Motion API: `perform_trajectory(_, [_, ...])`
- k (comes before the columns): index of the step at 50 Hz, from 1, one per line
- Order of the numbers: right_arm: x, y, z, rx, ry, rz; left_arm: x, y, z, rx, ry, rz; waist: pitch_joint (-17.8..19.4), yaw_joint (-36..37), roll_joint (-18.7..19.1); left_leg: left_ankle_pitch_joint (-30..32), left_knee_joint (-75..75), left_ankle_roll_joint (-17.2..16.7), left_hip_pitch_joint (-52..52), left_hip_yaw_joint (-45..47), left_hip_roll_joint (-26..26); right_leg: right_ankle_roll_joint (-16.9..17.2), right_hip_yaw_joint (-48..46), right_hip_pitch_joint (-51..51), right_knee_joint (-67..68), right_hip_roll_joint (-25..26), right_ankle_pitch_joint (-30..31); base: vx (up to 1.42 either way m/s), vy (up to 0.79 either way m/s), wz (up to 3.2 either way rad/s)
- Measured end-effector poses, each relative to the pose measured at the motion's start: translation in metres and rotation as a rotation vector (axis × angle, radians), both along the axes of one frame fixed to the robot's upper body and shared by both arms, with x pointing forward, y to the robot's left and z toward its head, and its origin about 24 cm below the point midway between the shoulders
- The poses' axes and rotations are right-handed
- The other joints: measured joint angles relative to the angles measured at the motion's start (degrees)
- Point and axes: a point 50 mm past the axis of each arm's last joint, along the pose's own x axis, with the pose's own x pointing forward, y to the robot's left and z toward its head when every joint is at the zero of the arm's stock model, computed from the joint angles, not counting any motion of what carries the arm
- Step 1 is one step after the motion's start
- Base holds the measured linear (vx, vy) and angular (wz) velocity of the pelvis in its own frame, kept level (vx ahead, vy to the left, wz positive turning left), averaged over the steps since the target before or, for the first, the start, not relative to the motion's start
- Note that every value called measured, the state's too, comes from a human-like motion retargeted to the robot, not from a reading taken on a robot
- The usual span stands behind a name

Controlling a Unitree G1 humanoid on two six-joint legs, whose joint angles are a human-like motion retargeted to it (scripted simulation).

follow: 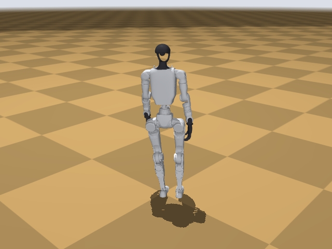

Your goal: In place motions

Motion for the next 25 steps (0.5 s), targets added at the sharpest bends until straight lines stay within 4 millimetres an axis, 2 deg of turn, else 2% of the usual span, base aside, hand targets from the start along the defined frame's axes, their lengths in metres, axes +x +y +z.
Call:
perform_trajectory(2, [0.000, 0.002, 0.000, 0.006, 0.001, -0.007, -0.008, -0.002, -0.003, -0.007, 0.019, -0.016, 1.35, 0.51, -1.48, -0.35, -0.07, 0.27, 2.44, -2.16, -2.07, 1.06, -0.32, 2.26, -4.69, -2.48, 5.58, 0.12, -0.13, 1.17])
perform_trajectory(3, [0.001, 0.004, -0.001, 0.013, 0.000, -0.006, -0.014, 0.000, -0.005, -0.006, 0.042, -0.020, 1.62, 1.01, -1.81, -0.49, -0.04, 0.23, 3.31, -3.06, -2.34, 1.04, 0.78, 3.79, -4.97, -2.08, 4.49, 0.10, -0.13, 0.85])
perform_trajectory(4, [0.003, 0.007, -0.001, 0.026, -0.002, -0.005, -0.022, 0.002, -0.007, -0.001, 0.074, -0.025, 1.72, 1.80, -2.12, -0.70, 0.17, 0.21, 3.80, -3.57, -2.47, 0.93, -5.94, 5.35, -5.23, -3.69, 3.88, 0.08, -0.14, 0.66])
perform_trajectory(5, [0.006, 0.009, -0.001, 0.041, -0.005, -0.004, -0.030, 0.004, -0.008, 0.005, 0.111, -0.030, 1.74, 2.74, -2.42, -0.93, 0.47, 0.21, 4.11, -3.89, -2.51, 0.78, -16.57, 6.92, -5.48, -6.30, 3.50, 0.09, -0.14, 0.68])
perform_trajectory(7, [0.009, 0.012, -0.002, 0.063, -0.011, -0.010, -0.059, 0.004, -0.015, 0.032, 0.221, -0.029, 1.08, 4.95, -2.67, -1.06, 0.12, 0.30, 5.10, -4.57, -2.59, 1.45, -12.78, 8.91, -7.39, -5.42, 3.60, 0.14, -0.11, 0.72])
perform_trajectory(9, [0.016, 0.013, -0.002, 0.070, -0.033, 0.004, -0.091, 0.007, -0.018, 0.064, 0.334, 0.015, 0.27, 6.90, -3.20, -1.55, -0.33, 0.31, 6.04, -5.40, -2.77, 1.42, -13.80, 10.48, -9.14, -4.93, 4.18, 0.12, -0.10, 0.47])
perform_trajectory(12, [0.036, 0.013, -0.002, 0.062, -0.088, 0.082, -0.140, 0.013, -0.017, 0.050, 0.498, 0.142, -0.97, 6.40, -3.56, -2.27, -0.89, 0.09, 6.66, -6.78, -2.86, 1.14, -14.08, 11.74, -10.52, -4.26, 4.22, 0.02, -0.05, 0.19])
perform_trajectory(15, [0.055, 0.014, -0.002, 0.062, -0.143, 0.122, -0.181, 0.009, -0.011, 0.017, 0.650, 0.254, -3.00, 6.19, -3.10, -2.71, -1.74, -0.43, 6.36, -6.69, -2.16, 0.23, -13.50, 10.60, -9.67, -3.62, 3.86, -0.02, -0.02, 0.02])
perform_trajectory(17, [0.068, 0.016, -0.001, 0.072, -0.192, 0.111, -0.196, 0.007, -0.010, 0.027, 0.683, 0.322, -2.68, 6.53, -2.90, -2.84, -2.34, -0.74, 6.94, -6.42, -1.76, -0.14, -14.35, 11.08, -9.59, -3.36, 3.84, -0.08, -0.06, 0.17])
perform_trajectory(20, [0.084, 0.019, 0.001, 0.086, -0.258, 0.104, -0.207, 0.005, -0.009, 0.030, 0.684, 0.404, -1.64, 6.16, -2.92, -3.24, -2.60, -1.11, 7.78, -7.21, -1.61, -0.71, -14.98, 12.20, -9.84, -3.00, 3.94, -0.07, -0.07, 0.33])
perform_trajectory(22, [0.085, 0.020, 0.001, 0.082, -0.267, 0.101, -0.211, 0.004, -0.009, 0.015, 0.691, 0.413, -2.00, 6.14, -2.82, -3.64, -2.40, -1.24, 7.65, -7.93, -1.54, -0.88, -15.12, 12.58, -10.13, -2.77, 4.05, 0.03, -0.04, 0.31])
perform_trajectory(25, [0.074, 0.022, -0.001, 0.081, -0.235, 0.088, -0.211, 0.004, -0.009, 0.002, 0.687, 0.399, -3.05, 6.89, -2.86, -4.14, -2.23, -1.54, 7.10, -8.26, -1.33, -1.15, -15.68, 12.49, -10.23, -2.68, 4.26, 0.02, -0.01, 0.08])
